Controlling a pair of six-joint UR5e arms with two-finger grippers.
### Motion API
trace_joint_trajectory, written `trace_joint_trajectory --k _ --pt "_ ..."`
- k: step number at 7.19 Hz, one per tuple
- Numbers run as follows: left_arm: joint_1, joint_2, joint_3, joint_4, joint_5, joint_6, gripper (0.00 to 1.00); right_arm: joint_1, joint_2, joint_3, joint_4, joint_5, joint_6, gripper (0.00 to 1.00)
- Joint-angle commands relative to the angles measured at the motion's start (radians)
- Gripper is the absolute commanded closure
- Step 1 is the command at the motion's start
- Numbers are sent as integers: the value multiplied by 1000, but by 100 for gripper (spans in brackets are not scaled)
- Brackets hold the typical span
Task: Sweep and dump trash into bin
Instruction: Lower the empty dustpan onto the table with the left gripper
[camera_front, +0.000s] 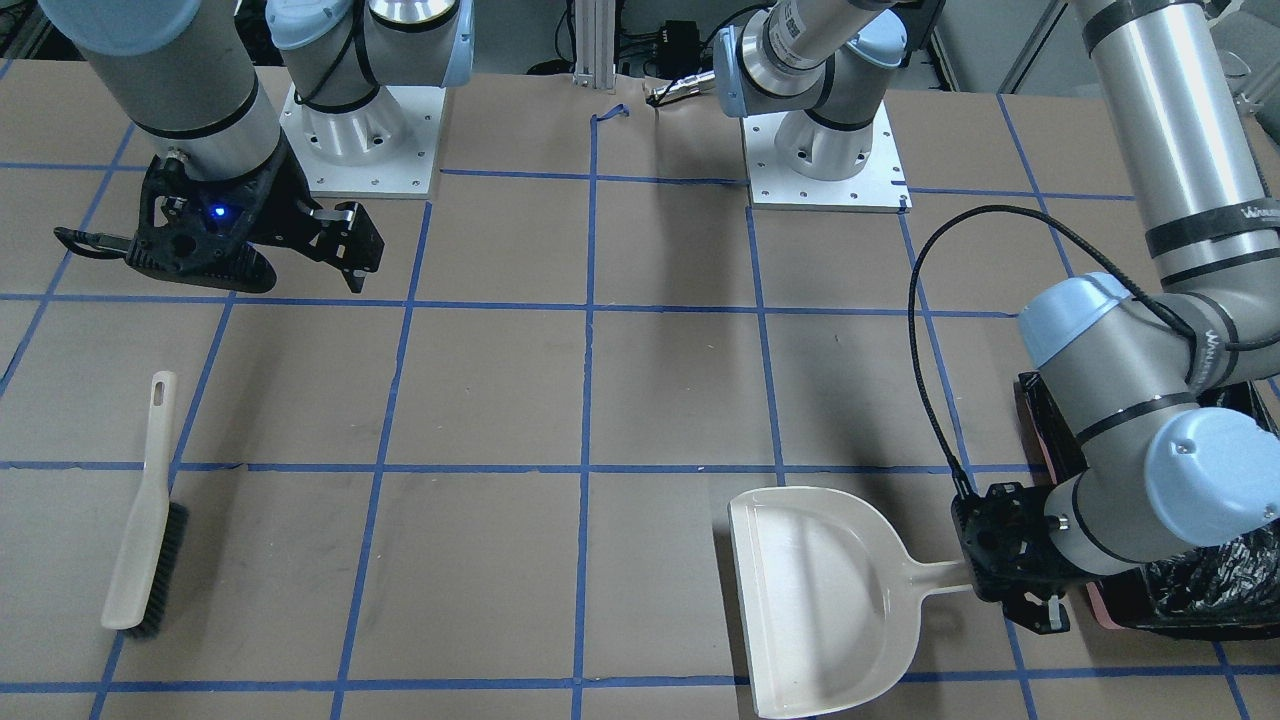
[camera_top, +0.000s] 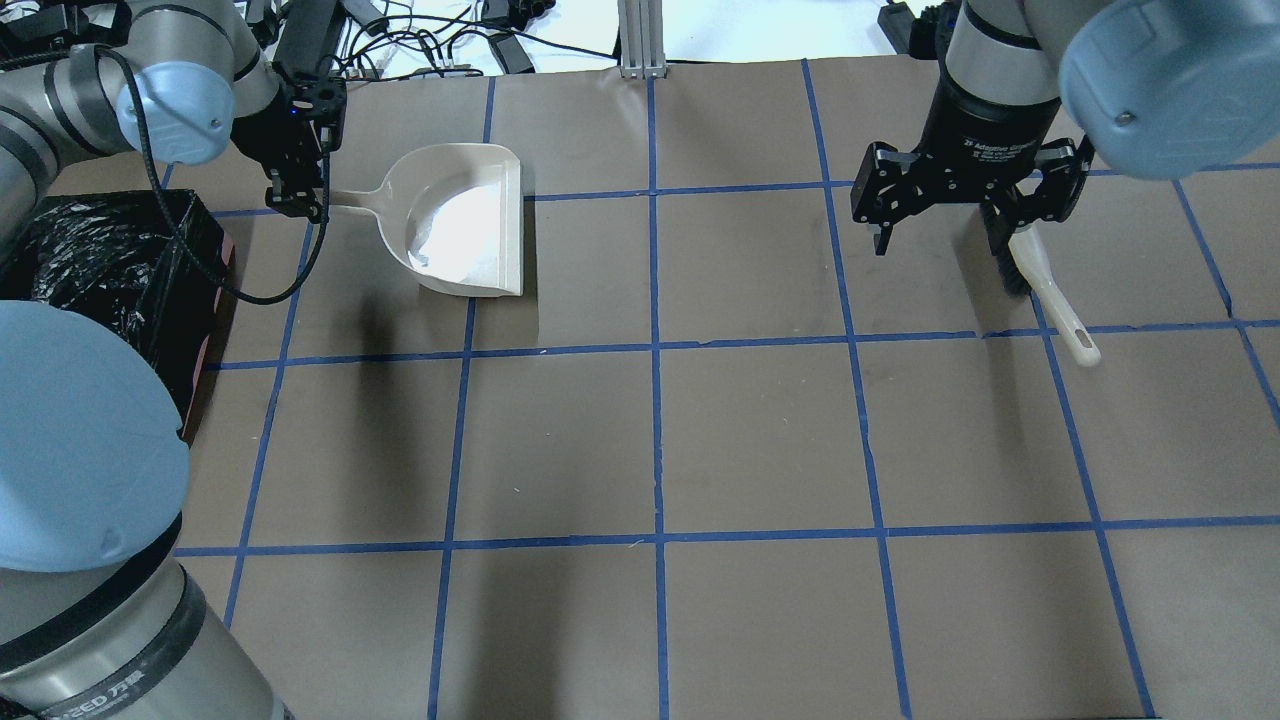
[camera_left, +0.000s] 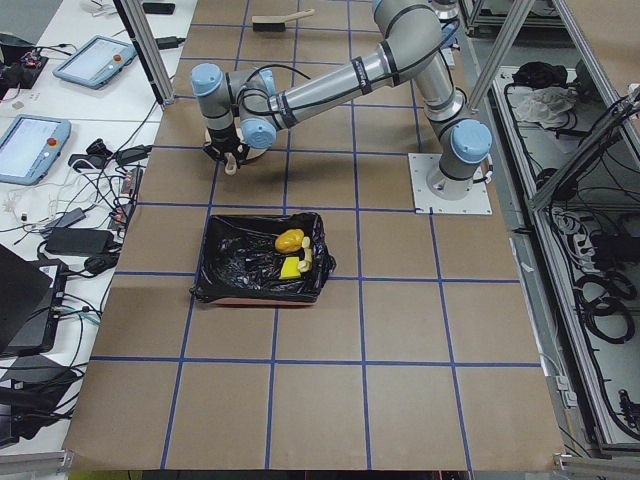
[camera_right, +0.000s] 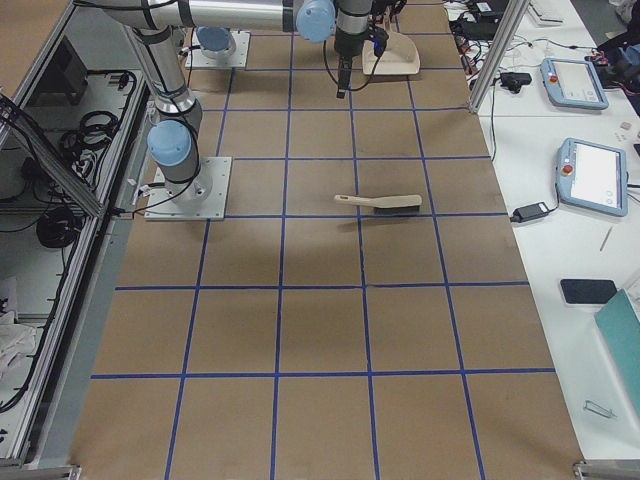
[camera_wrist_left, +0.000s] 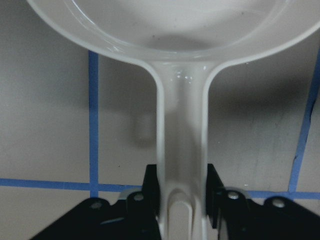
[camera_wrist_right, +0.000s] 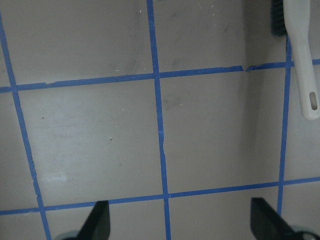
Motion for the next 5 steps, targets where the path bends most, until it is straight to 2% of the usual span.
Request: trace_joint_trajectory --k 1,2,3,5 --pt "-6 0 -25 10 -2 -1 90 -1 -14 30 -17 5 -66 0" --pt "-6 5 -34 10 -2 -4 75 -2 -14 28 -35 7 -113 0" --pt "-6 11 -37 10 -5 9 68 -2 -16 28 -40 5 -127 0" --pt "-8 28 -72 10 -7 12 68 -2 -22 28 -60 5 -126 0"
